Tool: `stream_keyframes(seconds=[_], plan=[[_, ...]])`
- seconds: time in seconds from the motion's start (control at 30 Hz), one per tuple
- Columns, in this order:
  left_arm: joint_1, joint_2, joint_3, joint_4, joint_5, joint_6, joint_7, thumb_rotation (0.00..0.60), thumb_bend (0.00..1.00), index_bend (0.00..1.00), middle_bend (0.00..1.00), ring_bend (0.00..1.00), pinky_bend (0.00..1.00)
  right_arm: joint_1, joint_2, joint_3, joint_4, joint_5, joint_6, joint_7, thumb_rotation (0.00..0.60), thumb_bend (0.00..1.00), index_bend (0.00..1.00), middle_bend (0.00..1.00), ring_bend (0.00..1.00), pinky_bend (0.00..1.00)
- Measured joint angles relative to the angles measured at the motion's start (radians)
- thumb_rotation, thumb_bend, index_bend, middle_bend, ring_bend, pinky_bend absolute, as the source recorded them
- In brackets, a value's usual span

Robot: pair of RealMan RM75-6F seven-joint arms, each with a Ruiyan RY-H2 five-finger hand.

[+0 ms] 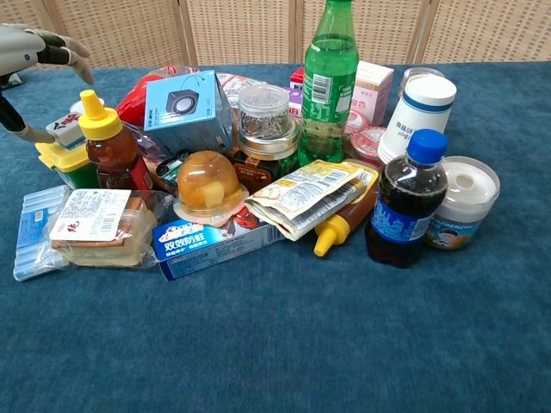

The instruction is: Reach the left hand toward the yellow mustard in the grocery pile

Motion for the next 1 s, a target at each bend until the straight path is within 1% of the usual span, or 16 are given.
stream_keyframes(seconds=[0.3, 0.5, 0.63, 0.8, 1.0], plan=[[-0.008, -0.009, 0.006, 0.005, -0.013, -0.004, 0.002, 0.6, 0.24, 0.36, 0.0, 0.0, 0.0, -0.001, 0.001, 0.0, -0.001, 0.001, 0.0, 0.0, 0.6, 0.0, 0.0, 0.0, 0.0, 0.0], [-0.014, -0.02, 0.009, 0.009, -0.021, -0.005, 0.008, 0.6, 0.24, 0.39, 0.0, 0.0, 0.0, -0.001, 0.002, 0.0, -0.001, 0.001, 0.0, 0.0, 0.6, 0.0, 0.0, 0.0, 0.0, 0.0], [-0.018, -0.025, 0.01, 0.012, -0.027, -0.005, 0.017, 0.6, 0.23, 0.42, 0.0, 0.0, 0.0, -0.002, 0.003, 0.0, -0.001, 0.002, 0.0, 0.004, 0.6, 0.0, 0.0, 0.0, 0.0, 0.0], [-0.021, -0.028, 0.011, 0.009, -0.032, 0.002, 0.026, 0.6, 0.23, 0.51, 0.0, 0.0, 0.0, -0.003, 0.004, 0.001, -0.001, 0.002, 0.002, 0.008, 0.6, 0.0, 0.0, 0.0, 0.0, 0.0], [-0.02, -0.013, 0.007, -0.008, -0.038, 0.011, 0.023, 0.6, 0.23, 0.54, 0.0, 0.0, 0.0, -0.003, 0.005, 0.002, -0.001, 0.004, 0.003, 0.011, 0.6, 0.0, 0.0, 0.0, 0.0, 0.0]])
